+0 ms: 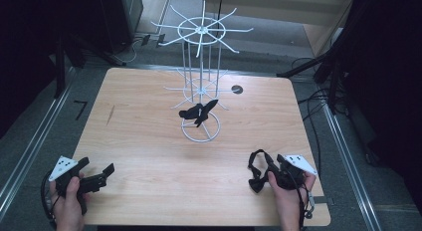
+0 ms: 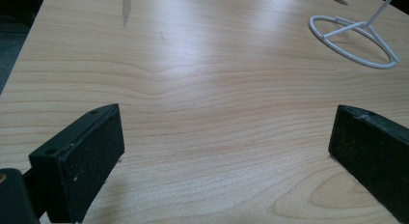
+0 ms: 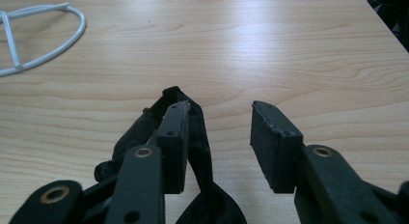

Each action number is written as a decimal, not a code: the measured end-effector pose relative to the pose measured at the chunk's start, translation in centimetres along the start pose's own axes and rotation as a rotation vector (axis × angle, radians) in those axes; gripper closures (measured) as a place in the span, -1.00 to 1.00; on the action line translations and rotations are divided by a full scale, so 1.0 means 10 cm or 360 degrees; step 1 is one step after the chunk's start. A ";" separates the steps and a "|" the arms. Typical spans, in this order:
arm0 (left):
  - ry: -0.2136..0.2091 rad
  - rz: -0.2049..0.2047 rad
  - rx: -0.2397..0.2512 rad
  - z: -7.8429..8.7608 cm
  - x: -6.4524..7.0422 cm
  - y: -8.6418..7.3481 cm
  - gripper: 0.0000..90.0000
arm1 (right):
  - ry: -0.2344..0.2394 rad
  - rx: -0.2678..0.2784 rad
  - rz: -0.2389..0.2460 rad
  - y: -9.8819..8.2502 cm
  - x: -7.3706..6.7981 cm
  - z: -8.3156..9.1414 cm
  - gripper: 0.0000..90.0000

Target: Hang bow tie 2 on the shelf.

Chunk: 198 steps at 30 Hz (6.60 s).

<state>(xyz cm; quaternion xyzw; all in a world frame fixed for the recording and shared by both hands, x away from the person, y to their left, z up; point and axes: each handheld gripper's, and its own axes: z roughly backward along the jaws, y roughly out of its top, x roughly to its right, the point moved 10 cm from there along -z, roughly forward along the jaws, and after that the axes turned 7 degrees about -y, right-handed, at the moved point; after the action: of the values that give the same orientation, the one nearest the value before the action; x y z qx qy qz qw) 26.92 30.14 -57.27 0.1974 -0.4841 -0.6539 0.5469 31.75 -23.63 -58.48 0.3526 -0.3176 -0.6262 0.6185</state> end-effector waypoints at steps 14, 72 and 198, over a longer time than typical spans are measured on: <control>0.0001 0.0003 0.0004 0.00 0.00 0.00 -1.00 | -0.0027 0.0054 0.0014 0.02 0.07 0.09 0.37; 0.0006 0.0000 0.0004 0.00 0.00 0.00 -1.00 | 0.0228 0.0382 0.0216 0.55 -0.49 0.53 1.00; -0.0011 0.0011 0.0006 0.01 -0.01 0.00 -1.00 | 0.0428 0.0460 0.0249 1.41 -1.99 0.25 1.00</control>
<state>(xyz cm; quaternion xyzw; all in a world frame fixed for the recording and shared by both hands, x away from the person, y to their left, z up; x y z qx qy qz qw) 26.89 30.23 -57.24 0.1944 -0.4877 -0.6518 0.5472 37.15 -4.31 -44.36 0.4924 -0.3452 -0.4713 0.6451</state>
